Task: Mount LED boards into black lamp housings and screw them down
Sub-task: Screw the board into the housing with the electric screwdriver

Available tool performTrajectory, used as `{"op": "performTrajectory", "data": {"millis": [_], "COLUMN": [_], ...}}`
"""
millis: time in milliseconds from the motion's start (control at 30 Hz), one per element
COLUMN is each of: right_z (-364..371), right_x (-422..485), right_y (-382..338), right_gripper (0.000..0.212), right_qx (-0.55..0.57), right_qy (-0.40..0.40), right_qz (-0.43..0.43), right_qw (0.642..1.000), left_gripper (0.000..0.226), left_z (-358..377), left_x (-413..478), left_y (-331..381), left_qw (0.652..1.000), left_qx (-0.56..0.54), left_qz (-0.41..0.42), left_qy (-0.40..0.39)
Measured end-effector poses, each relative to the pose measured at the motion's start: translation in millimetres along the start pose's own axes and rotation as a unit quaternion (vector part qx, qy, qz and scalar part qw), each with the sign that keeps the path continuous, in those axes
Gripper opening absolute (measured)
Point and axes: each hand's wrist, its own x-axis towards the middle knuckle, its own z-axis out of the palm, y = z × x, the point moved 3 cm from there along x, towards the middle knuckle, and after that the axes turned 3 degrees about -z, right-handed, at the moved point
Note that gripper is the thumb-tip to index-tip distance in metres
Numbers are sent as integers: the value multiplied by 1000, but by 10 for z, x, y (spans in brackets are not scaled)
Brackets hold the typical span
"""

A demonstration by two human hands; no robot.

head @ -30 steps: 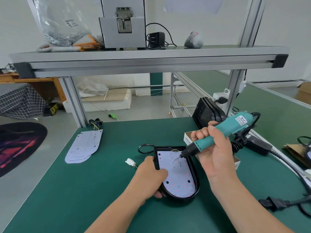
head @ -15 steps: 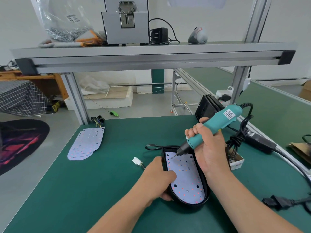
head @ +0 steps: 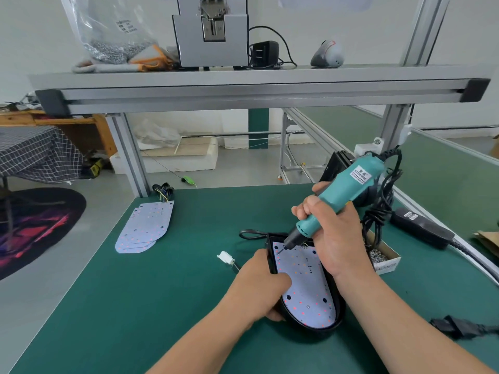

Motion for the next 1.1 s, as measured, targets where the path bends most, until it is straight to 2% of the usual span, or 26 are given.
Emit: {"op": "performTrajectory", "data": {"millis": [200, 467, 700, 933, 1100], "right_z": [141, 139, 23, 28, -64], "right_x": [-20, -5, -23, -67, 8], "right_y": [-9, 42, -34, -193, -508], "right_gripper": [16, 17, 33, 30, 33], "right_qx": [-58, -75, 6, -19, -54], "right_qy": [-91, -129, -72, -68, -42], "right_qz": [-22, 17, 24, -17, -47], "right_qw": [994, 989, 997, 997, 997], "left_gripper": [35, 35, 38, 29, 37], "left_z": [0, -33, -22, -10, -7], "left_x": [16, -2, -12, -6, -18], "left_y": [-12, -7, 27, 7, 26], "left_qw": [1000, 1000, 1000, 1000, 999], "left_qx": [-5, -14, 2, 4, -3], "left_qz": [10, 10, 17, 27, 39], "left_qy": [-2, 1, -7, -2, -12]}}
